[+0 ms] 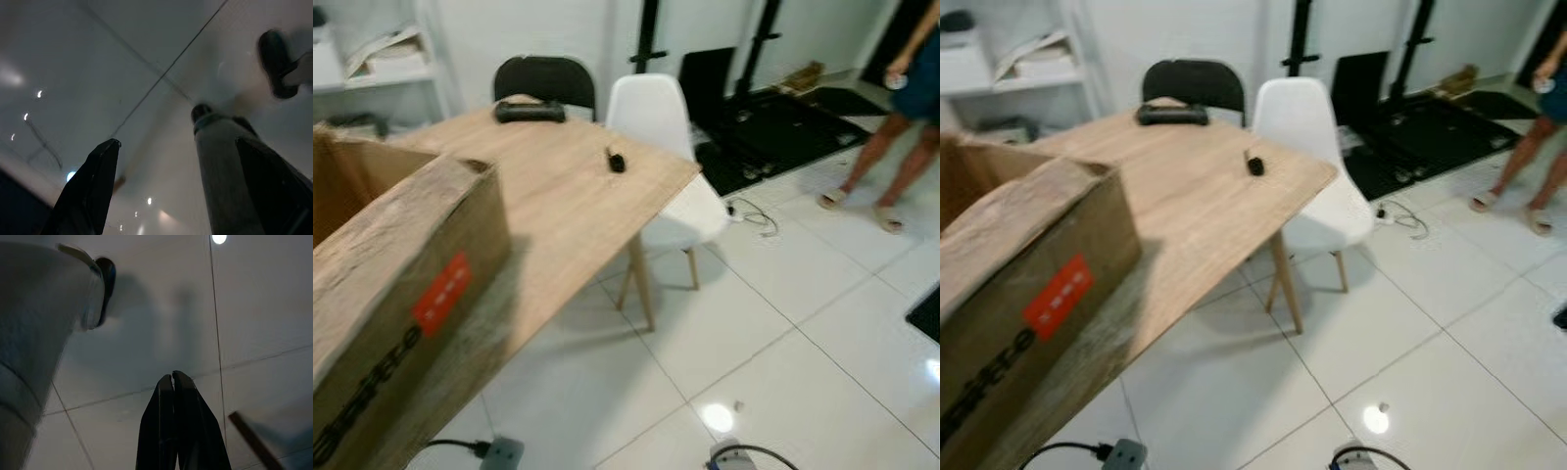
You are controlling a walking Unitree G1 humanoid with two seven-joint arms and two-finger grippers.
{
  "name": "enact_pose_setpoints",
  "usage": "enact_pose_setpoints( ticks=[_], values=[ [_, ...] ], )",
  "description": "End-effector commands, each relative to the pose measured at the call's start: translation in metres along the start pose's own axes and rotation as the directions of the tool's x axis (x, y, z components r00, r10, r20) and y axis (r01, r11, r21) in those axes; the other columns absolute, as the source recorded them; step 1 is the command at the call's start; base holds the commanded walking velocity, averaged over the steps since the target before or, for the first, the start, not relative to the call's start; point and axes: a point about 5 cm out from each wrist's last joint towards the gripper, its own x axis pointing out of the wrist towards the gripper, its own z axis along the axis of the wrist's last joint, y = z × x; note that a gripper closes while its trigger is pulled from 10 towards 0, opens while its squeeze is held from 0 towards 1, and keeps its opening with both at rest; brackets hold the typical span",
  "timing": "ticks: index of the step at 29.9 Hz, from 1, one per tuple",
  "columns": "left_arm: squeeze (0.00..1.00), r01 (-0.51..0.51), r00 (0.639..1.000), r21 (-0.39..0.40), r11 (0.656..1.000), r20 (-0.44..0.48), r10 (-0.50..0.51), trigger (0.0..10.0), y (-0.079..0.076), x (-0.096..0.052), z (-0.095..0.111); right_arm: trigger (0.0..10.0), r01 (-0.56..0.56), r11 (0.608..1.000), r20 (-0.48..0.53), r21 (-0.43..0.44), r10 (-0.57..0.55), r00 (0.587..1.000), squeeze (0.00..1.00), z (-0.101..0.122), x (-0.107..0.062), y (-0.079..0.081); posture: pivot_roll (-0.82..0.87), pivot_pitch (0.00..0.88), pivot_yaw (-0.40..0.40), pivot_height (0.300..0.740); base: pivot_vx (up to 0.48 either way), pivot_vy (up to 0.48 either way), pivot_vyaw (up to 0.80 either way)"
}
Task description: Picking trash to rubbish bin
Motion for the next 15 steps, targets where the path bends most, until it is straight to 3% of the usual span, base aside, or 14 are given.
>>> enact_pose_setpoints(
  ticks=[1,15],
  values=[
    [0.0,0.001,1.0,-0.004,1.0,-0.031,-0.001,10.0,-0.0012,-0.0013,-0.0105,10.0,-0.01,1.0,-0.015,-0.014,0.01,1.0,0.0,-0.0039,0.0,0.004,0.01,0.057,-0.008,0.74,0.0,0.0,-0.77],
    [0.0,0.015,0.999,0.004,1.0,-0.035,-0.015,10.0,-0.0028,-0.0013,-0.0109,10.0,-0.011,1.0,-0.038,-0.029,0.01,0.999,0.0,-0.0113,-0.0006,0.0039,0.0,0.05,-0.012,0.74,0.0,0.0,-0.77]
  ],
)
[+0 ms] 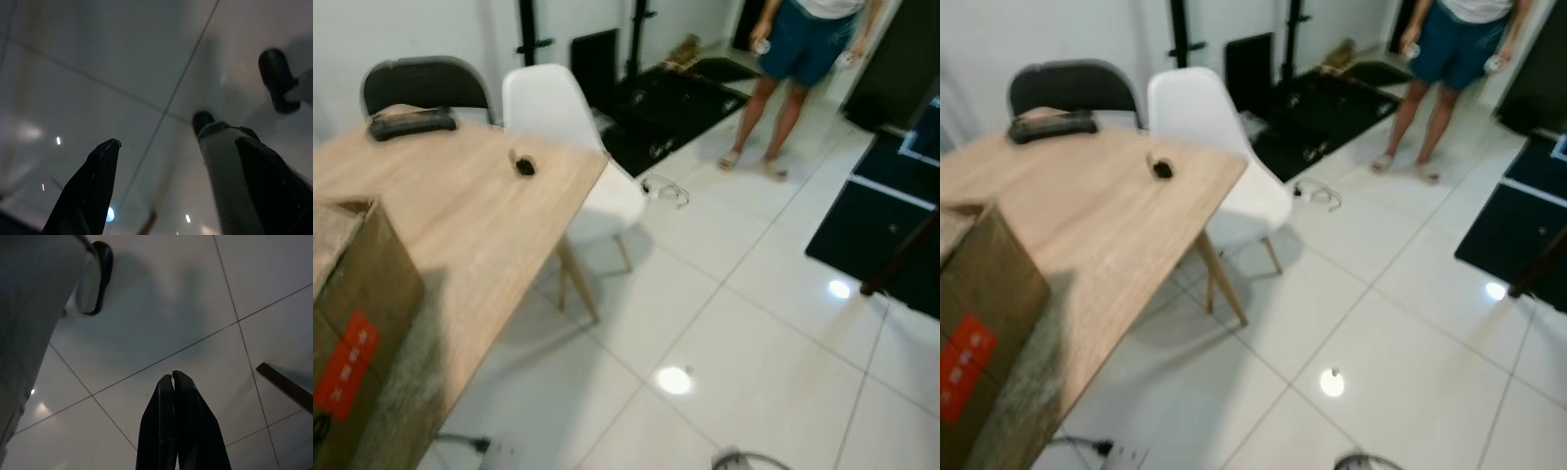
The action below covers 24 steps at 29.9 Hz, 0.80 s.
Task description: Picking trash to rubbish bin
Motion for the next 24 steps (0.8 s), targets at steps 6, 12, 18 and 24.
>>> enact_pose_setpoints(
  ticks=[6,12,18,24],
  values=[
    [0.0,0.018,0.999,0.002,1.0,-0.05,-0.018,10.0,-0.0046,-0.0015,-0.0139,10.0,-0.013,1.0,-0.025,-0.016,0.012,1.0,0.0,-0.0079,-0.0004,0.003,0.0,0.042,-0.014,0.74,0.0,0.0,-0.77],
    [0.0,0.023,0.999,0.003,1.0,-0.048,-0.022,10.0,-0.0048,-0.0013,-0.0129,10.0,-0.017,1.0,-0.03,-0.019,0.016,0.999,0.0,-0.01,-0.0006,0.0028,0.0,0.044,-0.014,0.74,0.0,0.0,-0.77],
    [0.0,0.016,0.998,0.011,1.0,-0.062,-0.015,10.0,-0.0046,-0.0015,-0.0149,10.0,-0.021,1.0,-0.034,-0.019,0.02,0.999,0.0,-0.0117,-0.0007,0.0037,0.0,0.046,-0.014,0.74,0.0,0.0,-0.77],
    [0.0,0.011,0.997,0.007,1.0,-0.071,-0.01,10.0,-0.0049,-0.0019,-0.0175,10.0,-0.025,0.999,-0.039,-0.02,0.024,0.999,0.0,-0.0138,-0.0009,0.0042,0.0,0.05,-0.017,0.74,0.0,0.0,-0.77]
  ],
)
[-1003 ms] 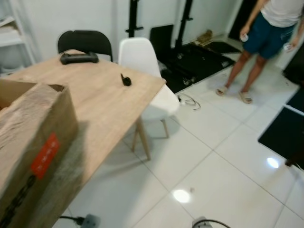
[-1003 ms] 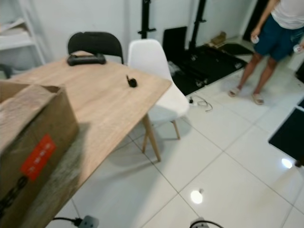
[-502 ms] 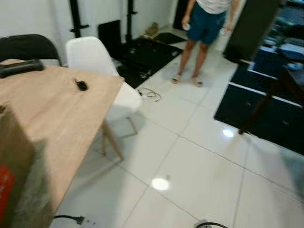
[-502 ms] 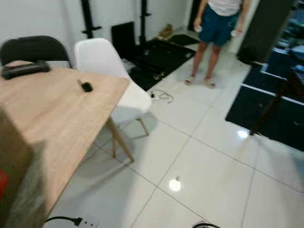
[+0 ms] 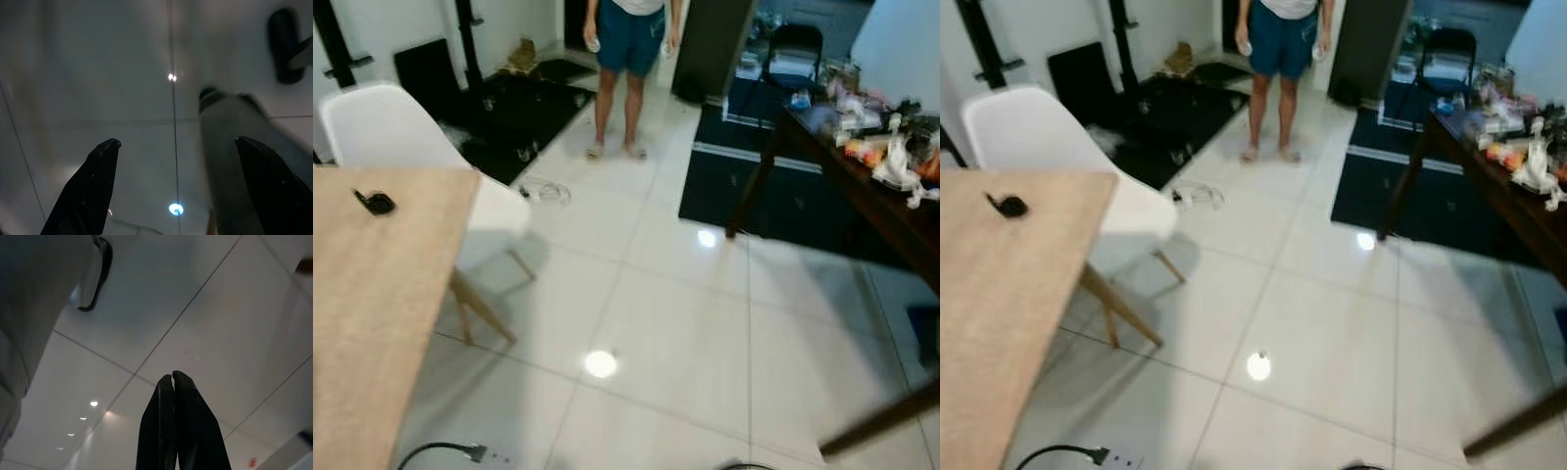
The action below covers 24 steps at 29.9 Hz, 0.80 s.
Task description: Picking trash to rubbish bin
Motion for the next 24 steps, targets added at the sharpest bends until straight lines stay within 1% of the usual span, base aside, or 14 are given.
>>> enact_pose_setpoints(
  ticks=[1,24],
  values=[
    [0.0,0.002,1.0,0.008,1.0,0.001,-0.002,10.0,-0.0011,0.0001,-0.0001,10.0,-0.01,1.0,-0.007,0.001,0.01,1.0,0.0,-0.0022,-0.0001,0.0011,0.0,0.049,-0.017,0.74,0.0,0.0,-0.77],
    [0.0,0.005,1.0,-0.017,1.0,0.011,-0.005,10.0,-0.0029,0.0006,0.0027,10.0,-0.017,1.0,0.004,0.005,0.017,1.0,0.0,0.0031,0.0004,0.0031,0.0,0.051,-0.019,0.74,0.0,0.0,-0.77]
  ],
)
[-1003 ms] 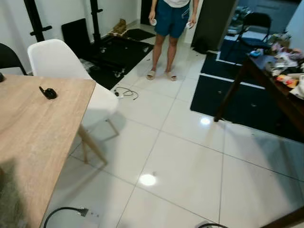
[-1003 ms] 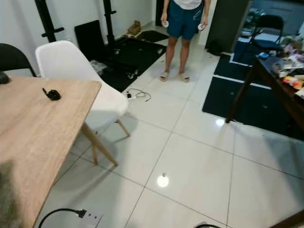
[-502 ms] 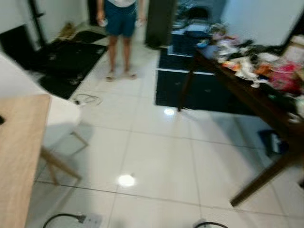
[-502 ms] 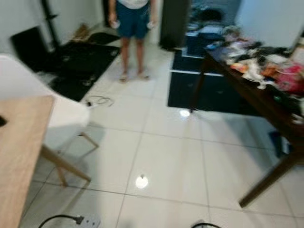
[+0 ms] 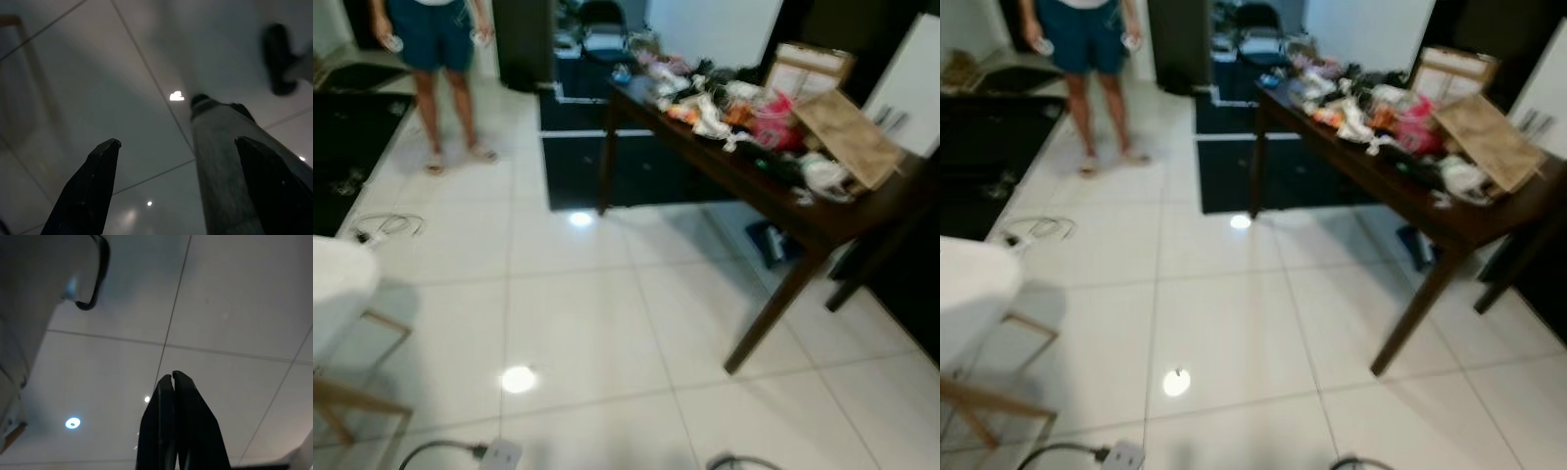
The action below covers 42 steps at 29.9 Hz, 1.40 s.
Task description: Picking trash to rubbish bin
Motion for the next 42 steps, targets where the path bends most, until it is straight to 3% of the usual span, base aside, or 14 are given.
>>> enact_pose_setpoints(
  ticks=[1,19,27,42],
  values=[
    [0.0,0.01,1.0,0.002,1.0,0.001,-0.01,10.0,-0.0028,0.0005,0.0017,10.0,-0.01,1.0,-0.002,0.009,0.01,1.0,0.0,-0.0004,0.0002,0.0027,0.0,0.05,-0.02,0.74,0.0,0.0,-0.77],
    [0.0,0.036,0.999,-0.04,0.999,0.0,-0.036,10.0,-0.0031,0.0002,0.0004,10.0,-0.015,1.0,0.002,0.009,0.015,1.0,0.0,0.001,0.0004,0.0038,0.01,0.054,-0.015,0.74,0.0,0.0,-0.77],
    [0.0,0.049,0.999,-0.044,0.998,-0.001,-0.049,10.0,-0.0037,0.0001,-0.0004,10.0,-0.017,1.0,0.012,0.02,0.016,1.0,0.0,0.0018,0.0004,0.0043,0.01,0.053,-0.015,0.74,0.0,0.0,0.0],
    [0.0,0.056,0.998,-0.028,0.998,0.0,-0.056,10.0,-0.0024,0.0002,0.0017,10.0,-0.008,1.0,0.016,0.01,0.008,1.0,0.0,0.0039,0.0001,-0.0004,0.0,0.035,-0.017,0.74,0.272,0.0,0.0]
  ],
)
